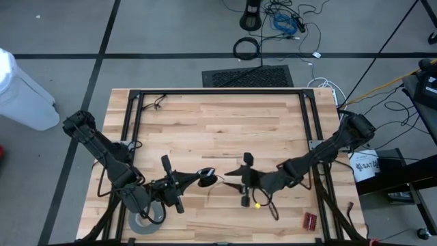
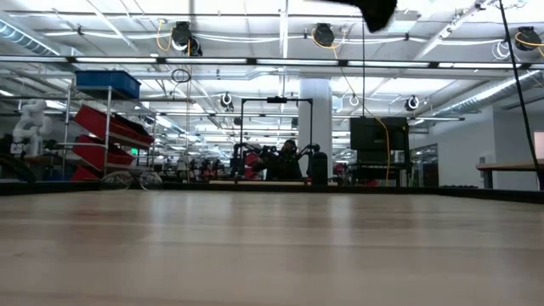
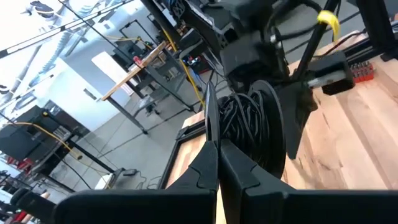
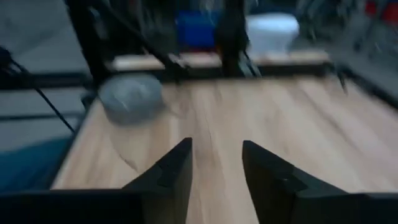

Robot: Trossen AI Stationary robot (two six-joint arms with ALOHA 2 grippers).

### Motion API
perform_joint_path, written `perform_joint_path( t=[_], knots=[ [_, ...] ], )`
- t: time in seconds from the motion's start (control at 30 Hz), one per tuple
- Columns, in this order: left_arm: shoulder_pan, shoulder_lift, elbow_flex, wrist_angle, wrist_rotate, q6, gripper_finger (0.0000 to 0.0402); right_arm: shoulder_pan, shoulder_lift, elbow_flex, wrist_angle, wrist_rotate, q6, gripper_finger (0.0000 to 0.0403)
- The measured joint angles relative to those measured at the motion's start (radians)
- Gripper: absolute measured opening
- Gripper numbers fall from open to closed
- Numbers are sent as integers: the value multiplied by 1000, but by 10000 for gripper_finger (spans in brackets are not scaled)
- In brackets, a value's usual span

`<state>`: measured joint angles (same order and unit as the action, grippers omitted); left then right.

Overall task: Coil cords
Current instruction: Uncoil the black wire from the spool

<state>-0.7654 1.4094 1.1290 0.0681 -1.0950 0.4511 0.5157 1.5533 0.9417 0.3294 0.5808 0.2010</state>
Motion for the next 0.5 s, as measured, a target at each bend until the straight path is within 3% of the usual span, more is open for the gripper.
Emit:
perform_joint_path(
  t=[0.13, 0.5],
  knots=[
    [0, 0, 0, -7, 3, 0, 1, -4, 12, 0, 122, -9, -71, 150],
    [0, 0, 0, -10, 17, -2, 1, 3, 9, 0, 169, -1, -148, 142]
  ],
)
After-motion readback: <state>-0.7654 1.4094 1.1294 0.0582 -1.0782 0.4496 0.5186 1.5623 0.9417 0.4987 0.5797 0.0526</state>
